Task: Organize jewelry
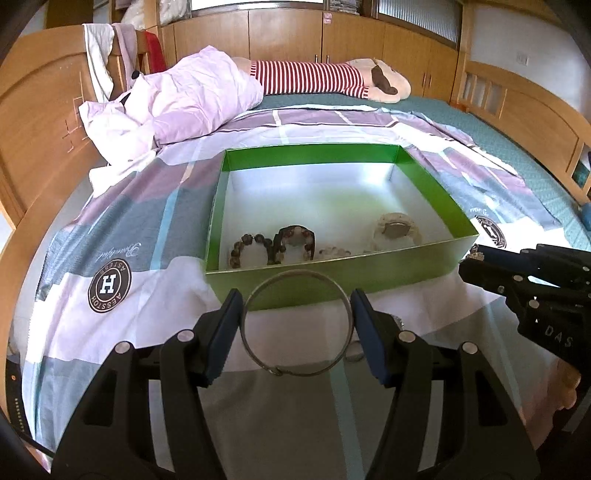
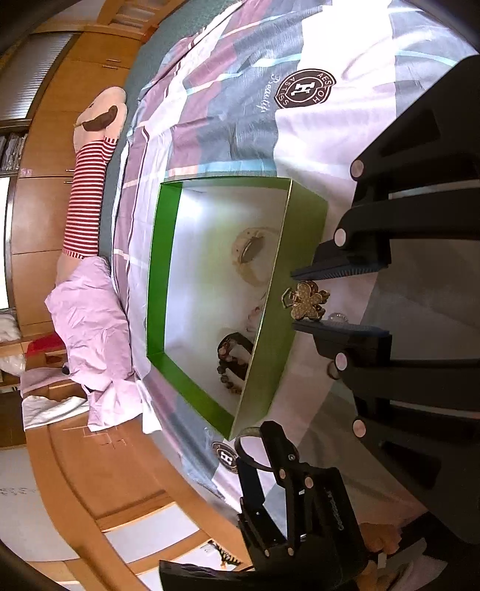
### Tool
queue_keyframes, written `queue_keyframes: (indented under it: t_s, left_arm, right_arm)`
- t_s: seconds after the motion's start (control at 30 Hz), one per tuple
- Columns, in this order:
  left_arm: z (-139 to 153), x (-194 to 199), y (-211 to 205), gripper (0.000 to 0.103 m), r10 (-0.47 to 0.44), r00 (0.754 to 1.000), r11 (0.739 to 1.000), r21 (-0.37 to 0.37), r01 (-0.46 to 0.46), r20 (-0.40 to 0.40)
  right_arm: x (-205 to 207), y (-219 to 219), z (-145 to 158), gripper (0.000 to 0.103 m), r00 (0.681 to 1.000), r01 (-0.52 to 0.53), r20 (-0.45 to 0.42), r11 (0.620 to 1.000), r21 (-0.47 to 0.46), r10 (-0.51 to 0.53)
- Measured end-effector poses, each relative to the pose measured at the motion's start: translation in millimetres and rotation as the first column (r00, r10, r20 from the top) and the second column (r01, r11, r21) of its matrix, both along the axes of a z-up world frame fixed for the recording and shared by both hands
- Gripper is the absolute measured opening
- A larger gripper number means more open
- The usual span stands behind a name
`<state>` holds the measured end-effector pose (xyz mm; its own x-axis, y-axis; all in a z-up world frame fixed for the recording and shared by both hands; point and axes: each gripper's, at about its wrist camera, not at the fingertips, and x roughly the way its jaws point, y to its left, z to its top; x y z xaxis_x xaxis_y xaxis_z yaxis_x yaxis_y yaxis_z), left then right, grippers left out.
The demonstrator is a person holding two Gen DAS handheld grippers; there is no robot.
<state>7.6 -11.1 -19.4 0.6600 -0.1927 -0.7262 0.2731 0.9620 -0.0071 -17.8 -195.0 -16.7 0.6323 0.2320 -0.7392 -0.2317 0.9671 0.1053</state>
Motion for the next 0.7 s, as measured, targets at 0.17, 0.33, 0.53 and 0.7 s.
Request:
queue_keyframes:
  t_s: [0.17,0.33,0.53,0.7]
  left_arm:
    - [-7.8,1.8,-0.9,0.060,0.008,0.999,1.000,0.020,-0.007,-0.033]
    - [-21.9,4.7,-4.4,0.060,0.003,0.997,0.999,0.048,0.000,-0.074]
    - [-47.7,8.4,-9.5,0.060,0.022,0.986,0.997,0.081,-0.008,-0.166]
    - [-60.8,10.5,-9.7,0.061,0.032,0.974,0.995,0.102,-0.009,-0.224]
  right_arm:
    - [3.8,8.9,-16.0,0.022,0.998,-0.018,-0.054,0.999,-0.030,0.016]
    - [3.3,17.5,-28.7,0.022,0.995,-0.043,-0.094,0.998,-0.050,0.038]
    - [2.3,24.4,-44.4,0.022,0.989,-0.058,-0.139,0.996,-0.072,0.047]
    - [3.6,30.4,-52.1,0.022,0.986,-0.068,-0.160,0.994,-0.089,0.053]
